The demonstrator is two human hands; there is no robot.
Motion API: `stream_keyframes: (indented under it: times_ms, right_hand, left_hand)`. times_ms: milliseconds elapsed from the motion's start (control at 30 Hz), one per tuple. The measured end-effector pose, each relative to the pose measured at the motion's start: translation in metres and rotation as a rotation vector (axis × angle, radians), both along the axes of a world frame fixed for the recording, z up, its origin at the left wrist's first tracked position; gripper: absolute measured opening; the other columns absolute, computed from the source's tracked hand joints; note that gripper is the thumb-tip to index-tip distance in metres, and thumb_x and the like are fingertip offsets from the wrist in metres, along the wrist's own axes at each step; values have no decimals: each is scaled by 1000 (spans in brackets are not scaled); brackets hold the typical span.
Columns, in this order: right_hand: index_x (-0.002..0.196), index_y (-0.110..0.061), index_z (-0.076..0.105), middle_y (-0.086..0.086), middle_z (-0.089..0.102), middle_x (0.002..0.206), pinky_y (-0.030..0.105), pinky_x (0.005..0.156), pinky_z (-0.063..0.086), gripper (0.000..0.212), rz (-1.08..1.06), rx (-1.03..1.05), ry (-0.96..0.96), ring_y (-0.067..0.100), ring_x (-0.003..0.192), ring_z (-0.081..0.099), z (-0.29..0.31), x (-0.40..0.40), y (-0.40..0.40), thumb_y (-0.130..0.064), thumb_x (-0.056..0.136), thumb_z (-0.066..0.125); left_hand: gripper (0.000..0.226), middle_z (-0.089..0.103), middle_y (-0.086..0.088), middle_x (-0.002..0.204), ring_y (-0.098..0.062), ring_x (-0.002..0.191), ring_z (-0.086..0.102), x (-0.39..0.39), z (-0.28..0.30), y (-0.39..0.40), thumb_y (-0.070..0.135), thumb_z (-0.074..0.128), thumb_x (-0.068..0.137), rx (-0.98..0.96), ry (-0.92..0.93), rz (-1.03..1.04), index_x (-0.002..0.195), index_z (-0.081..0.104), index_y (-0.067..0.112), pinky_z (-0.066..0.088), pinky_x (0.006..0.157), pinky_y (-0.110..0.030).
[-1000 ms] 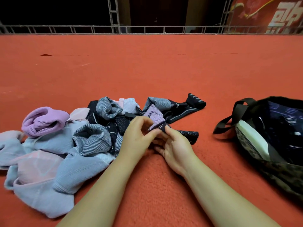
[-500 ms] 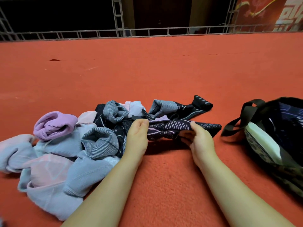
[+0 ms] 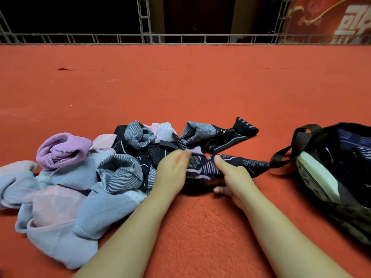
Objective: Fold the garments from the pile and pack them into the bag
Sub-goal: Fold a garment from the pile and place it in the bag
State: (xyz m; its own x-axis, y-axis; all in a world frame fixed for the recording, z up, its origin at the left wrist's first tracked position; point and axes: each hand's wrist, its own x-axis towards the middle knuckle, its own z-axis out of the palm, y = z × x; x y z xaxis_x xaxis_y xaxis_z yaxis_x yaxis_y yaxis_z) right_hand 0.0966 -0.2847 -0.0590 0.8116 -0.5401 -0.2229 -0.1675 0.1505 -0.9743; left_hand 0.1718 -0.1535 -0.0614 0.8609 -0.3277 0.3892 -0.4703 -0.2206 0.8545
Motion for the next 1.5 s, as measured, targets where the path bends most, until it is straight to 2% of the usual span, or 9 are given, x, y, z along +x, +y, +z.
stream_keyframes:
  times_ms: [100,200,300,567,833,1067,1167,1300,1500]
  right_hand:
    - [101,-13,64,7,71,103,30,53,53,24,-101,215,-136,27,91,69,2,3,-8,-33,97,51]
    - [105,-11,62,7,72,94,37,63,54,21,-31,376,-217,27,82,70,5,3,-8,-24,99,46]
    - [106,-8,65,14,69,107,43,79,52,21,97,415,-238,30,96,66,2,2,-3,-9,95,46]
    - [131,0,53,21,54,134,50,107,39,59,432,551,-407,37,125,51,-8,1,2,-15,75,69]
    - [131,-5,52,17,60,128,43,86,53,51,115,684,-416,33,118,57,-2,9,-8,-23,84,50]
    - [126,-14,56,10,66,120,38,87,53,43,75,746,-430,26,105,64,0,9,-24,-39,95,42]
    - [128,-16,56,11,62,127,47,100,43,58,216,722,-368,29,117,58,0,5,-17,-53,85,44]
    - [118,-15,60,9,70,111,43,78,55,38,193,681,-255,24,96,69,-4,8,-12,-39,92,46]
    - [104,-6,69,13,71,104,40,76,58,35,125,788,-477,26,87,71,2,8,-26,-21,75,60]
  left_hand:
    - [38,65,6,74,-4,70,57,8,2,1,30,41,100,-238,197,163,76,65,12,44,69,-19]
    - [41,66,2,76,-12,73,56,14,-3,2,41,48,94,-114,273,63,76,65,8,47,74,-32]
    - [10,60,7,84,-7,76,54,9,-1,4,28,65,85,-57,140,67,82,59,21,42,70,-13]
    - [23,62,13,95,-1,91,55,8,2,7,27,77,73,56,-67,48,90,62,32,35,80,-3]
    - [24,48,9,60,0,55,42,14,-3,5,22,62,88,-82,56,122,66,53,20,35,57,-17]
    - [29,73,-4,92,-18,89,67,17,2,1,24,39,101,-703,757,-113,95,65,12,53,85,-38]
    - [28,71,-9,100,-23,96,65,15,-2,1,34,55,92,-570,665,-139,92,67,8,48,90,-39]
    - [30,68,-9,102,-21,97,62,13,-2,2,37,65,81,-519,483,-102,94,66,10,47,89,-36]
    - [28,43,0,62,-8,48,43,9,4,2,9,55,92,-562,445,-31,73,38,20,41,44,-21]
